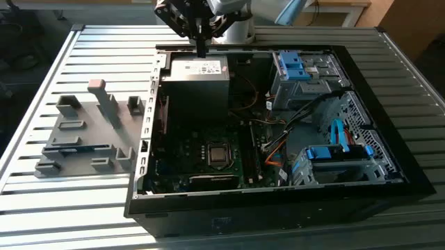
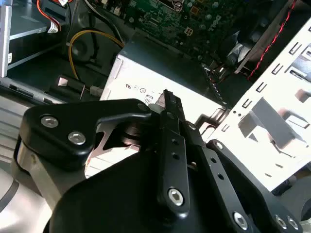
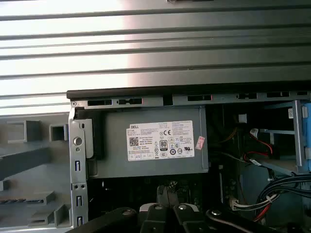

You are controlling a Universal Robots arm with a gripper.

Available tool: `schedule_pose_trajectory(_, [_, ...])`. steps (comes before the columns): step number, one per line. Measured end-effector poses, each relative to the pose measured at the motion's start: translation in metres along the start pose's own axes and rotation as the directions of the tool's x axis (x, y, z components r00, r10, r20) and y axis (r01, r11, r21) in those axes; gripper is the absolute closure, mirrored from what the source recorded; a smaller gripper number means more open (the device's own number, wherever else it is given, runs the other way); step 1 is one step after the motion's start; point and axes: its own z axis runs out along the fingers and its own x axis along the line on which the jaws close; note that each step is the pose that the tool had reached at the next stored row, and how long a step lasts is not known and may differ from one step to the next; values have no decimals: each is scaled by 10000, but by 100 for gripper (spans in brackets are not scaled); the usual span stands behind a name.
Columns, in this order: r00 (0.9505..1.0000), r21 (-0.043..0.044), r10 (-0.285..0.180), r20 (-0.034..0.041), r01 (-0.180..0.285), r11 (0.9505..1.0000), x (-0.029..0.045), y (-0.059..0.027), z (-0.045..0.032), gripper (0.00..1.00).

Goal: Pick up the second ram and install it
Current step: 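Reach for the second ram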

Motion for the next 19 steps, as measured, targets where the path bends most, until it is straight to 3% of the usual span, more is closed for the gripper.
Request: schedule_pose_trajectory(19, [10000, -1, 0, 0, 0, 10000, 64, -5, -1, 89])
